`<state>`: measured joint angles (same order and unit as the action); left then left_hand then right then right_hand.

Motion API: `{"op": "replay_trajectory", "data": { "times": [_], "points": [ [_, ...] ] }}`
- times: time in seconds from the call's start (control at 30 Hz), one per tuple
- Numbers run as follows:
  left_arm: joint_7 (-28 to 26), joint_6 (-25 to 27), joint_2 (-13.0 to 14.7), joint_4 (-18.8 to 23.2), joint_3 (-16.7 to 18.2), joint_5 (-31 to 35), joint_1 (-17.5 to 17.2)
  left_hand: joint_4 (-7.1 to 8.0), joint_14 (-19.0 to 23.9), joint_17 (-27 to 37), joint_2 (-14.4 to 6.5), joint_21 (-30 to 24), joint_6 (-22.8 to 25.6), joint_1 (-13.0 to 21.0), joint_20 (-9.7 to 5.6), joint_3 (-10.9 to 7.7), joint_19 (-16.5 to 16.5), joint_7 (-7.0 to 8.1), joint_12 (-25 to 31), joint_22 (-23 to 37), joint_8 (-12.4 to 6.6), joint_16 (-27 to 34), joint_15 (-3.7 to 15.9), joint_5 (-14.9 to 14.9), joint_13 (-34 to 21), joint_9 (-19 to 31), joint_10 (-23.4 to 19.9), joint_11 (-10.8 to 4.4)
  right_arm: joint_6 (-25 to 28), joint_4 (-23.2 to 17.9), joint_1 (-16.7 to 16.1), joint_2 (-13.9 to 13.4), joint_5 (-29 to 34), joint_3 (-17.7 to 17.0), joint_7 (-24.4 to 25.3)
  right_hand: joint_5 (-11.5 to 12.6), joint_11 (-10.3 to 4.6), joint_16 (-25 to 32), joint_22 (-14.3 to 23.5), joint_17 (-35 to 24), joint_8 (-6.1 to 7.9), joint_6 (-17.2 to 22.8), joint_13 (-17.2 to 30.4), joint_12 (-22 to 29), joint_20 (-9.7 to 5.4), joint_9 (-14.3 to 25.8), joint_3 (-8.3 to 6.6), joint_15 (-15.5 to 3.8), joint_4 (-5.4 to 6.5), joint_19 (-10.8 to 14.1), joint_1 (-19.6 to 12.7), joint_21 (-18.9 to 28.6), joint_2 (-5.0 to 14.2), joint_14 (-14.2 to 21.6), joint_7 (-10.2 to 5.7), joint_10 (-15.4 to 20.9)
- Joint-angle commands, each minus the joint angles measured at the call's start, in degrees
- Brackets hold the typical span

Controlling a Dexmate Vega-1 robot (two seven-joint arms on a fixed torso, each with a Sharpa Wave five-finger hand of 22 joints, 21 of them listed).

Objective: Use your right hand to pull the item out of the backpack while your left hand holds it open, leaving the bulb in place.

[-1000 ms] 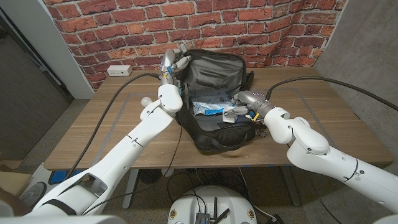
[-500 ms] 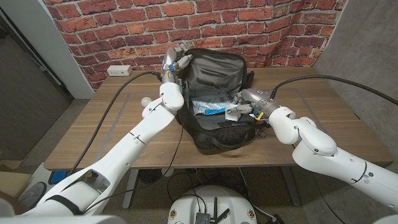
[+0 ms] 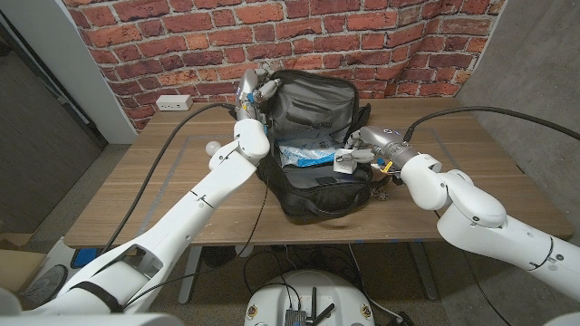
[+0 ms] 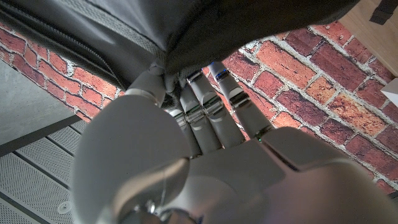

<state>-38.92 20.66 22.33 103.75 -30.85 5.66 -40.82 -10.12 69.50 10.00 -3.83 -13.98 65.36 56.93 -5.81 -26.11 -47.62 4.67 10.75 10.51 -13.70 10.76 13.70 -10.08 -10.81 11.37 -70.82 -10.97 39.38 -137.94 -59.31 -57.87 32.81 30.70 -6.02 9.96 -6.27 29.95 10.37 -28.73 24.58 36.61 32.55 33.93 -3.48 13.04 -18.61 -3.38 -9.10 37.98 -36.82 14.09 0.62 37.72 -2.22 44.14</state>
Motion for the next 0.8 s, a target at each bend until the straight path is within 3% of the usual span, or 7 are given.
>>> {"op": "replay_trajectory", "data": {
  "times": [0.03, 0.27, 0.8],
  "points": [
    [-0.6, 0.1, -0.4, -0.4, -0.2, 0.1, 0.2, 0.25, 0.1, 0.3, -0.4, 0.2, 0.3, 0.2, -5.84, -0.85, -0.6, -0.06, 0.3, 0.2, -0.32, 0.0, 0.05, -0.5, -0.1, 0.0, -0.8, -0.47, 1.4, -2.2, -2.3, -2.7, -2.1, -3.2, 1.7, 0.2, -0.80, -0.2, 0.2, -0.2, 0.40, 0.5, 0.3, 0.4, -4.30, 0.0, -0.10, -8.15, 0.08, 0.6, -1.0, 0.2, 0.32, 0.6, -0.15, 1.1],
    [-1.0, 0.3, -0.5, 0.1, -0.2, 0.2, -0.1, 0.27, 0.1, 0.3, -0.4, 0.2, 0.3, 0.2, -5.85, -0.88, -0.6, -0.07, 0.3, 0.2, -0.32, 0.0, 0.03, -0.5, -0.1, 0.1, -0.8, -0.53, 1.6, -2.6, -2.7, -3.7, -2.9, -3.9, 2.5, 0.2, -0.73, -0.3, 0.2, -0.3, 0.48, 0.8, 0.6, 0.6, -4.29, -0.1, -0.09, -8.16, 0.11, 0.7, -1.0, 0.2, 0.40, 0.7, -0.19, 1.2],
    [-1.8, 2.7, -0.6, 2.9, -0.7, 1.4, -1.3, 0.29, 0.1, 0.3, -0.4, 0.2, 0.3, 0.1, -5.84, -0.90, -0.5, -0.01, 0.3, 0.2, -0.25, 0.0, 0.05, -0.5, -0.1, 0.1, -0.8, -0.53, 1.2, -3.7, -7.4, -7.8, -7.0, -9.4, 6.8, 0.2, -0.74, -0.5, 0.3, -0.3, 0.60, 1.1, 1.0, 0.9, -4.25, -0.1, -0.02, -8.12, 0.29, 0.9, -0.9, 0.3, 0.56, 1.0, -0.02, 1.2]
  ]
}}
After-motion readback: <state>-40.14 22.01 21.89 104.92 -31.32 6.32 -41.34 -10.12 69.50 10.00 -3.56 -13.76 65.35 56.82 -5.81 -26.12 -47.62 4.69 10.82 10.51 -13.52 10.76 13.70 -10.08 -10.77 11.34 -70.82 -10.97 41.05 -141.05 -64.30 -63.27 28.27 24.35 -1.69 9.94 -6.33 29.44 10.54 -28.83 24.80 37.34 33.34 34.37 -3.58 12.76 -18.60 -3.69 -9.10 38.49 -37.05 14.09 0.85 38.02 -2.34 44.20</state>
